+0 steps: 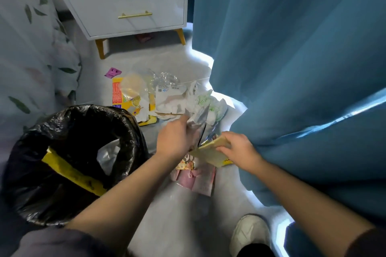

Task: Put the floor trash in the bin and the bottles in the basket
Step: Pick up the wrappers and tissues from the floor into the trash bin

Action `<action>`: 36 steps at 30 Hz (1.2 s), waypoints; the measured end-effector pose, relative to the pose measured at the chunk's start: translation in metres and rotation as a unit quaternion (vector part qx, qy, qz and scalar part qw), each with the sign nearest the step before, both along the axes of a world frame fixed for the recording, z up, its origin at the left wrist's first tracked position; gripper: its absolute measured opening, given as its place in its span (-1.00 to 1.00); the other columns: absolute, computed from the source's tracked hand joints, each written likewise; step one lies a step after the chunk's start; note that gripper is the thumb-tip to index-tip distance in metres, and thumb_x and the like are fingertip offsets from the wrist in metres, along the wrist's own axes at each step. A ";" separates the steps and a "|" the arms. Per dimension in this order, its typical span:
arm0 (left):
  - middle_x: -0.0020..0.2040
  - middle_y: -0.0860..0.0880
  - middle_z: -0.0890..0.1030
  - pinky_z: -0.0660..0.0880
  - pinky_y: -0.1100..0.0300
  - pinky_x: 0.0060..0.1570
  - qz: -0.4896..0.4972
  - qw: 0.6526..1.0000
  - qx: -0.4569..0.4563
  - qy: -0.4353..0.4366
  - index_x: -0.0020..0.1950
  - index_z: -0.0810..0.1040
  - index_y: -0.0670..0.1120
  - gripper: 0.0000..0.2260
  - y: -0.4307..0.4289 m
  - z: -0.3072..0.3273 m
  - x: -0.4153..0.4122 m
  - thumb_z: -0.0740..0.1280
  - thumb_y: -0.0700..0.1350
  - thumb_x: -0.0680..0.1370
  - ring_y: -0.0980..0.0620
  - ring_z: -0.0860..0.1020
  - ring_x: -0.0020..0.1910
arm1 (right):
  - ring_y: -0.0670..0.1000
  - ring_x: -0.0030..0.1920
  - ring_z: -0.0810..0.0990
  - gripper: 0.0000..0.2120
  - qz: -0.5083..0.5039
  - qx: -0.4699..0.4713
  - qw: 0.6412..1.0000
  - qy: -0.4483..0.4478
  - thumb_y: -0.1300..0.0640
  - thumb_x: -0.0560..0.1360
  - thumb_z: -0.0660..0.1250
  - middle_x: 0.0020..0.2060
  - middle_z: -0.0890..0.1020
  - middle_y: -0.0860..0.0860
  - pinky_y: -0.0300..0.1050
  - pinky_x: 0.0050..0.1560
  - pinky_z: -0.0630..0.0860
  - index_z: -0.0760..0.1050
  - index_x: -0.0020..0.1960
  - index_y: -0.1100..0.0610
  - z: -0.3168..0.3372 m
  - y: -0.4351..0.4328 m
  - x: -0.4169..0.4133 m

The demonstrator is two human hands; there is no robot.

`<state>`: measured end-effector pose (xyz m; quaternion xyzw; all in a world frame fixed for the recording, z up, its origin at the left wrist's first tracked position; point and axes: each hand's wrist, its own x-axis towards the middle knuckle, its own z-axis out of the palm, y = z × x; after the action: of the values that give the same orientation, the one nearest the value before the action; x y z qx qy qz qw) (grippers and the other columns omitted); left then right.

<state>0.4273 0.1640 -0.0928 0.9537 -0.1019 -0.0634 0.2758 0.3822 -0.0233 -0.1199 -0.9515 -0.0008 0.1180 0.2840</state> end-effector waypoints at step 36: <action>-0.11 -0.16 0.58 0.40 0.10 -0.13 0.282 0.953 -0.084 0.078 0.01 0.56 -0.18 -0.83 0.259 0.135 -0.044 0.24 -0.25 0.48 -0.19 0.54 -0.05 | -0.18 -0.16 0.52 -0.69 0.095 0.269 0.958 -0.011 0.28 0.47 0.33 -0.22 0.56 -0.19 -0.45 -0.22 0.37 0.47 -0.17 -0.15 0.140 0.270 0.002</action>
<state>0.3836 0.4228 0.0420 0.9093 0.1878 -0.0487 0.3682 0.3844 0.2471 0.0206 -0.8368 -0.1263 0.1295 0.5167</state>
